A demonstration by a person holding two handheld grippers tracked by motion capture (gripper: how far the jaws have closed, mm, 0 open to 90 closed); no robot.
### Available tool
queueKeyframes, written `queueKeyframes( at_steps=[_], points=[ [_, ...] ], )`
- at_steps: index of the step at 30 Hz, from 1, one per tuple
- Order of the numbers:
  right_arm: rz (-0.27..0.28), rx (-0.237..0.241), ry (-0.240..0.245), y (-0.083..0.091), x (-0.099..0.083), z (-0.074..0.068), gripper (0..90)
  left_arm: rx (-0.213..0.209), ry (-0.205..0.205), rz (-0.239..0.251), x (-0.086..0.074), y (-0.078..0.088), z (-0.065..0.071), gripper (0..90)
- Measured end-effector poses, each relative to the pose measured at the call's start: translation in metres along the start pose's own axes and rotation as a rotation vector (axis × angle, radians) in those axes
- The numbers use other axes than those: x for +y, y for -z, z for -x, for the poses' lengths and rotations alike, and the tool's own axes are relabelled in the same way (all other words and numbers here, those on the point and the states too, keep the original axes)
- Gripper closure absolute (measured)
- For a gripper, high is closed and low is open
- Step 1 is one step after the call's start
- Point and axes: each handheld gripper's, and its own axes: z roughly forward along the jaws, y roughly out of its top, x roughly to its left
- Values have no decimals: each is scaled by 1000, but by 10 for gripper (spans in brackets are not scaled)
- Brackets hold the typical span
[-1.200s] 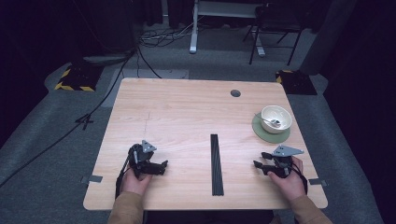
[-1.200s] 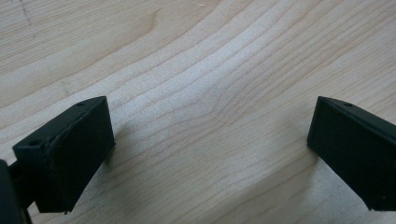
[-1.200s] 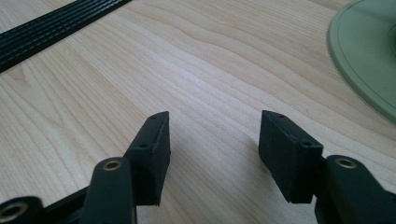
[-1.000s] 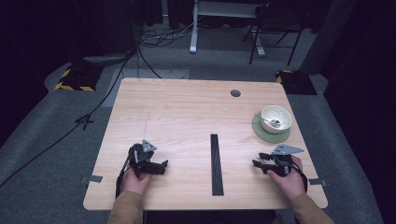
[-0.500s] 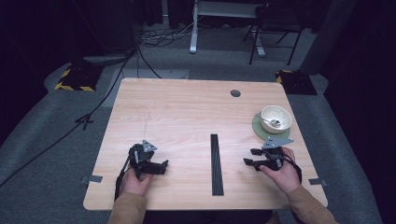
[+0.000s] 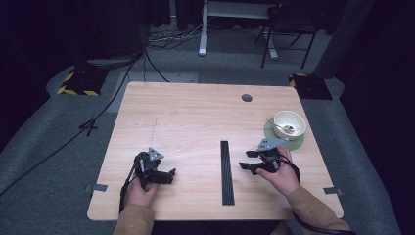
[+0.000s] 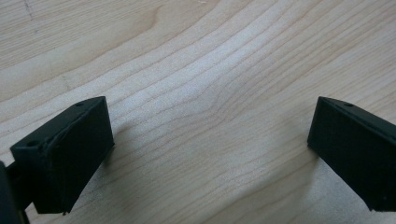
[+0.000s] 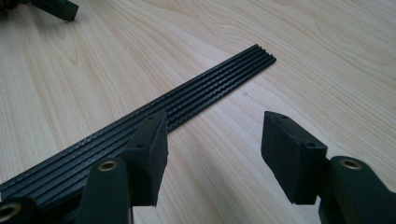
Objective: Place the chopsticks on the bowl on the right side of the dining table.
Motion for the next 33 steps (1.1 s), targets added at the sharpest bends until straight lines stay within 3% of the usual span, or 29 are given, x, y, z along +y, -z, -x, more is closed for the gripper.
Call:
queueKeyframes(
  at_steps=[5, 10, 15, 20, 30, 33],
  points=[
    [-3, -6, -9, -7, 5, -5, 387, 5, -1, 3, 0, 0, 0, 4],
    [-13, -21, 27, -16, 7, -9, 370, 3, -1, 4, 0, 0, 0, 4],
    [-7, -15, 11, -24, 7, -15, 366, 2, -1, 3, 0, 0, 0, 4],
    [-22, -45, 7, -34, 2, -19, 347, 2, -1, 3, 0, 0, 0, 4],
    [-41, -79, 37, -40, -2, -22, 327, 2, -1, 3, 0, 0, 0, 4],
    [-39, -72, 20, -42, -3, -24, 326, 2, -1, 3, 0, 0, 0, 4]
  ],
)
